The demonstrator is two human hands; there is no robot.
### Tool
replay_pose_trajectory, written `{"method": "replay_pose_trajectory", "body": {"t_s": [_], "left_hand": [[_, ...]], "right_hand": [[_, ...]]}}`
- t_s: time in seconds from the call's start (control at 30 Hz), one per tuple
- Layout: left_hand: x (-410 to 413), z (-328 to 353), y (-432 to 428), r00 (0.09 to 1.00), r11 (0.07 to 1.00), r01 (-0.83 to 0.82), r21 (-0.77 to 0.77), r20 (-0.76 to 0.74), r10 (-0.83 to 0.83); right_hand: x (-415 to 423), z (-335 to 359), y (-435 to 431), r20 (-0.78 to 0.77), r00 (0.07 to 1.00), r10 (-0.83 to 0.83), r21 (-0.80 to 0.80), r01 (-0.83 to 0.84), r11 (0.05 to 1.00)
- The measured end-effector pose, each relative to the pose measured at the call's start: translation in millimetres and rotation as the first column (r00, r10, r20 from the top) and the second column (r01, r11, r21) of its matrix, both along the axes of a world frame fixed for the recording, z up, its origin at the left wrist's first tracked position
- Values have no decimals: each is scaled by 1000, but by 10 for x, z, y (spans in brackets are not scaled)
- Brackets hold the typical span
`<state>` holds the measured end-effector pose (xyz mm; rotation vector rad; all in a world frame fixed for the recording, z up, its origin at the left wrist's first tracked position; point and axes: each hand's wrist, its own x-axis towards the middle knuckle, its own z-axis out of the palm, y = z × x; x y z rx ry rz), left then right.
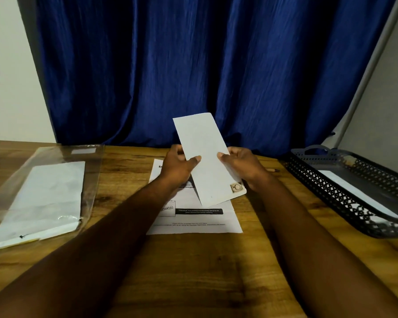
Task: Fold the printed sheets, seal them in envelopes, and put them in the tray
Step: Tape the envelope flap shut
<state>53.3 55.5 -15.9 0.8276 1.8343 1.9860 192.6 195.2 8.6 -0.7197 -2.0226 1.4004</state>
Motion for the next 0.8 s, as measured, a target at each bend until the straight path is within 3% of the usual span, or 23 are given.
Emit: {"method": "replay_pose_trajectory", "body": {"t_s": [0.23, 0.47, 0.67, 0.8], "left_hand": [[342, 165, 116, 1000, 1000, -7, -2, -25, 7], [1046, 417, 633, 989, 993, 114, 25, -98, -111], [1923, 320, 1182, 945, 983, 184, 25, -281, -169], [2354, 131, 1476, 885, 978, 166, -129, -417, -205]], "right_hand": [[218, 205, 10, -89, 986, -138, -31, 136, 990], [1108, 589, 521, -41, 933, -359, 98, 361, 927], [2143, 738, 1086, 80, 827, -557, 192, 535, 823], [2709, 627, 1499, 246, 741, -625, 241, 578, 780]]}}
